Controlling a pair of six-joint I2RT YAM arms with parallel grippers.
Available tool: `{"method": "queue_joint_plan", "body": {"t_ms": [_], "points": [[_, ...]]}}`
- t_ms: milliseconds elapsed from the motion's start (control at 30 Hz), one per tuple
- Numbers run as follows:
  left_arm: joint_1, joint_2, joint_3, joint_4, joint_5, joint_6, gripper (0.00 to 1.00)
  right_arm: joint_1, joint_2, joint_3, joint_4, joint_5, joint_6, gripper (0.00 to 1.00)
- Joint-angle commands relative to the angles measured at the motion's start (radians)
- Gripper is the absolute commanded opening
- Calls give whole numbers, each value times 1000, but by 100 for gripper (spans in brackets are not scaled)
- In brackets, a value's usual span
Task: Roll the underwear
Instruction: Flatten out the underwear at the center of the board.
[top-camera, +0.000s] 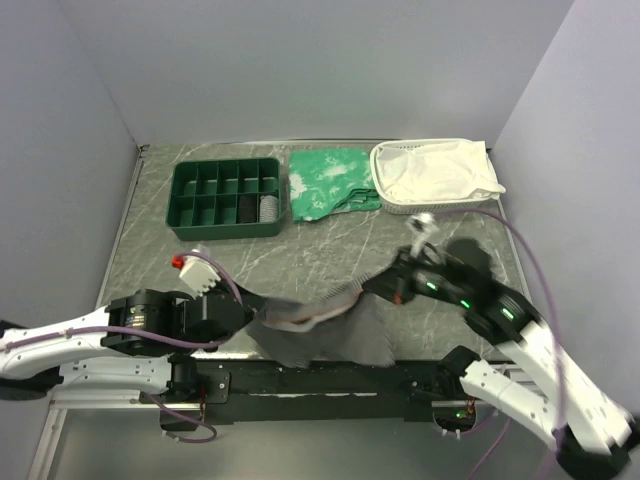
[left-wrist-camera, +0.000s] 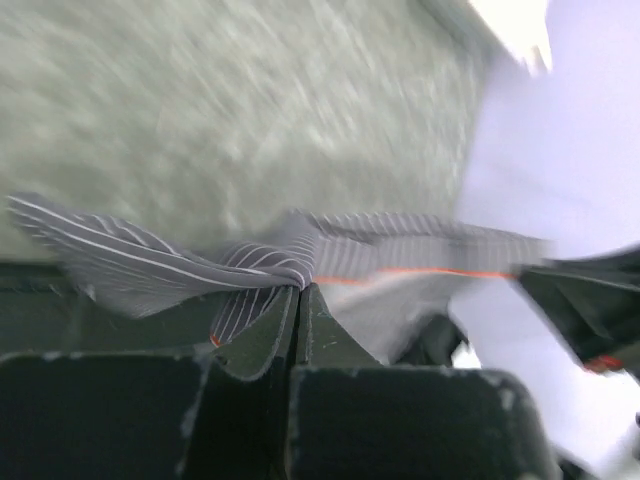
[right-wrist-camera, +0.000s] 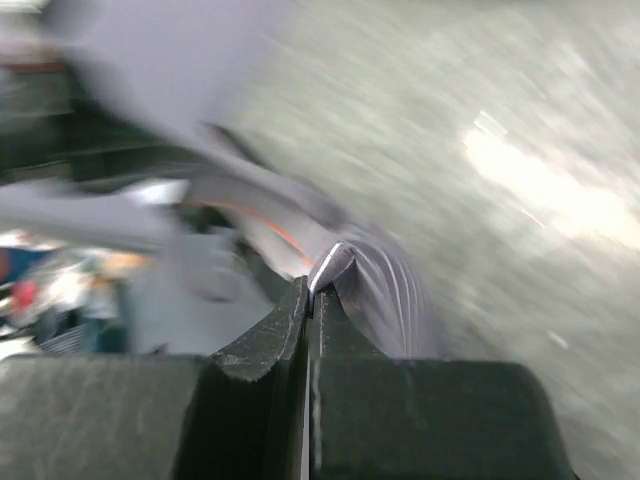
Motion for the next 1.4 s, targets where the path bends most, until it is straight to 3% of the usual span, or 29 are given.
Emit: {"method": "queue_joint_plan", "body": {"t_ms": [0, 67, 100, 233, 300, 500, 800, 1033, 1100, 1133, 1167, 1233, 1267, 1300, 1367], "points": [[192, -47, -102, 67, -76, 84, 1, -37, 301, -36, -9, 94, -108, 0], [312, -1, -149, 209, 76, 310, 1, -90, 366, -45, 68, 47, -133, 0], [412, 26, -160, 296, 119, 358, 1, -110, 413, -51, 92, 27, -139, 0], [549, 161, -205, 502, 228, 558, 1, -193, 510, -45, 168, -38, -163, 0], [667, 200, -226, 576, 334, 612, 1, -212, 562, -25, 189, -59, -179, 0], [874, 344, -225, 740, 495, 776, 1, -253, 737, 36, 240, -110, -194, 0], [1014, 632, -88, 878, 675, 925, 1, -318, 1024, 186, 268, -115, -174, 0], [1052, 920, 168, 834, 752, 1047, 10, -362, 1239, 320, 278, 5, -105, 1], [1063, 989, 217, 803, 744, 1064, 17, -378, 1297, 355, 283, 14, -78, 16], [1068, 1003, 255, 771, 745, 1078, 30, -384, 1305, 363, 283, 26, -62, 33], [1071, 1011, 265, 766, 747, 1083, 40, -391, 1308, 369, 275, 48, -61, 60], [1072, 990, 254, 769, 732, 1091, 68, -396, 1255, 352, 289, 81, -64, 70], [1074, 978, 246, 771, 718, 1092, 76, -396, 1227, 322, 297, 123, -64, 81], [1075, 952, 237, 771, 716, 1094, 85, -399, 1198, 308, 306, 143, -62, 86], [1082, 924, 223, 753, 715, 1095, 87, -399, 1105, 256, 317, 169, -68, 89]]}}
